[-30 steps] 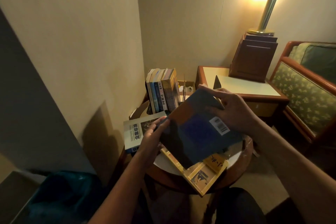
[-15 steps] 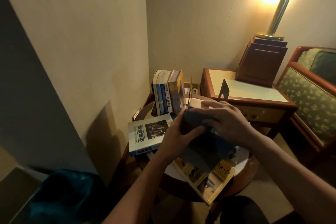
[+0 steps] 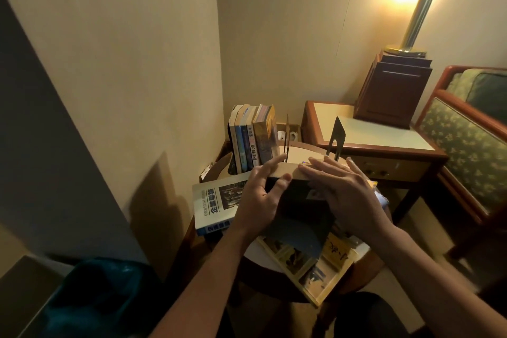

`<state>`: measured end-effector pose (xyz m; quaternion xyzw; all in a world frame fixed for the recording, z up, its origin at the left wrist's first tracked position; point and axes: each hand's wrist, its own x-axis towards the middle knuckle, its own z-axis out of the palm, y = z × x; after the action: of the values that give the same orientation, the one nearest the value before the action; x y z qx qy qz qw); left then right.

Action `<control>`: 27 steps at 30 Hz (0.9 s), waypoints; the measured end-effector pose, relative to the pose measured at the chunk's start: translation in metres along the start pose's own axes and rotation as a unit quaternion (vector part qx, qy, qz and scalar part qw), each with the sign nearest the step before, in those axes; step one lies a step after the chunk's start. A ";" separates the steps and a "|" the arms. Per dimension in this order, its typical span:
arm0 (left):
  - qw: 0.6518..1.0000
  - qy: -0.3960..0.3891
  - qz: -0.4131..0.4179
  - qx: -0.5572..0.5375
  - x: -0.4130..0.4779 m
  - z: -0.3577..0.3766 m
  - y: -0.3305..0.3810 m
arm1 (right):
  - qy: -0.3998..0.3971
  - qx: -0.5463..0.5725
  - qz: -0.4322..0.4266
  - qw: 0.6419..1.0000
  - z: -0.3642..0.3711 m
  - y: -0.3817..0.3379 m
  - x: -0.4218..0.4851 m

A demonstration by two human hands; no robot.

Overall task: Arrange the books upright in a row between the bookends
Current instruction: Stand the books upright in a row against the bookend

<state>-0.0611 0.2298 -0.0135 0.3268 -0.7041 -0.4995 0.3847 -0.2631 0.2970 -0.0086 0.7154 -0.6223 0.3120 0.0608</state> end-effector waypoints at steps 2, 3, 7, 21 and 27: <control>1.000 0.003 0.011 0.015 -0.002 -0.001 0.001 | 0.003 -0.036 0.048 0.998 0.003 -0.004 -0.006; 1.000 0.008 0.015 0.018 -0.004 -0.002 0.002 | 0.005 -0.062 0.072 0.995 0.006 -0.008 -0.009; 0.997 0.035 0.022 0.058 -0.009 -0.003 0.001 | 0.035 -0.109 0.186 0.976 0.019 -0.027 -0.023; 0.978 0.049 0.098 0.175 -0.040 0.024 0.002 | -0.021 0.400 0.397 0.826 0.000 -0.073 -0.045; 0.993 -0.104 -0.045 -0.026 -0.047 0.036 0.007 | 0.000 0.422 0.424 0.801 -0.007 -0.068 -0.034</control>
<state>-0.0703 0.2877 -0.0240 0.2941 -0.7121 -0.5655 0.2946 -0.2035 0.3441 -0.0006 0.3347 -0.6707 0.5381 -0.3855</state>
